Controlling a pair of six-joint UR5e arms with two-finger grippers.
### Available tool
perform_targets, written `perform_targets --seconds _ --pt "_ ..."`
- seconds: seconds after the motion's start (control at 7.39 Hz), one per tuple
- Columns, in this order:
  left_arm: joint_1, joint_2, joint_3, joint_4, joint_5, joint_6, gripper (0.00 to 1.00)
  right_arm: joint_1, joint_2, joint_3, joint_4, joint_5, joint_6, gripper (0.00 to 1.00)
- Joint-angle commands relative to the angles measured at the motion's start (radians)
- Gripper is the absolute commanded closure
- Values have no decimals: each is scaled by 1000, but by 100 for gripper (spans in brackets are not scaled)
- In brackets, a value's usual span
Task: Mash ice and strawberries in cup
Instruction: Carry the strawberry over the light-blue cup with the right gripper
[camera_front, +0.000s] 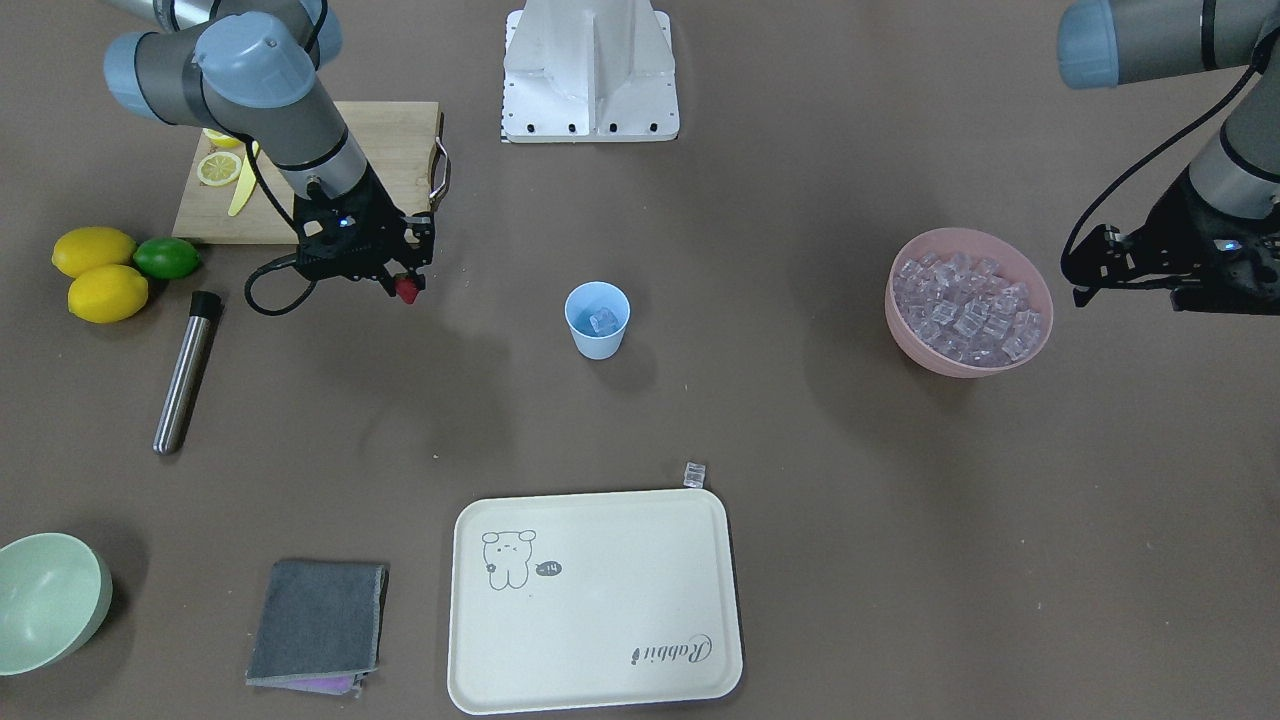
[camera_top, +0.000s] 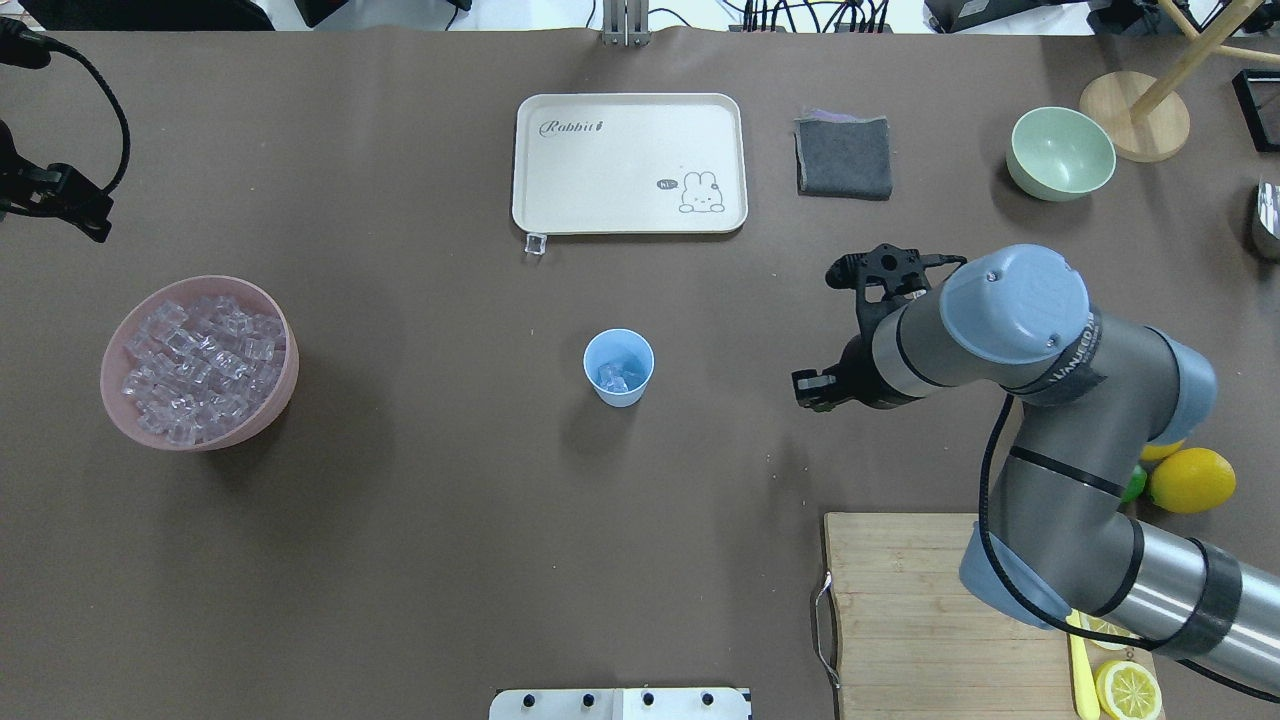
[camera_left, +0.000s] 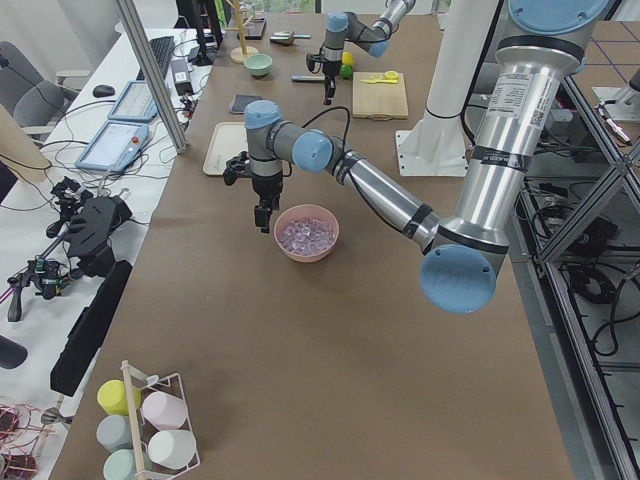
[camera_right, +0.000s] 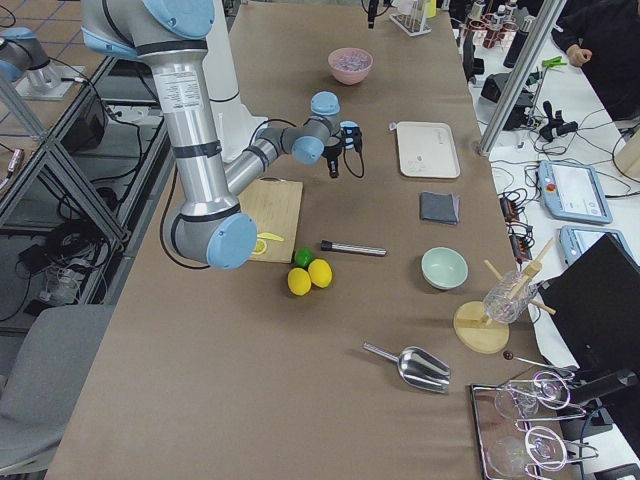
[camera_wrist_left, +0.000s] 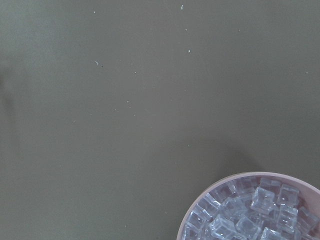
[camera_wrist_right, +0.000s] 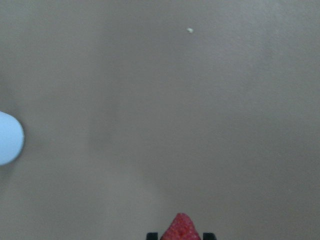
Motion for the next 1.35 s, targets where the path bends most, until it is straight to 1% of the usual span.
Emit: perform_targets --seconds 0.0,0.27,0.41,0.54,0.95,1.08,1.22 --pt "0 17 -4 -6 -1 5 3 -10 198 -23 -134 -1 60 100" --pt "0 15 -15 -6 -12 -2 3 -30 369 -176 -137 -8 105 100" --pt "2 14 -9 -6 -12 -2 3 -37 408 -222 -133 -12 114 100" --pt "3 8 -7 -6 -13 -2 3 -43 433 -253 -131 -21 125 100" --pt "5 3 -3 -6 -13 -2 3 -54 441 -291 -117 -55 124 100" --pt "5 2 -3 -6 -12 -4 3 -60 441 -293 -116 -64 131 48" --pt "5 2 -4 -6 -13 -5 3 -80 448 -295 -108 -101 190 1"
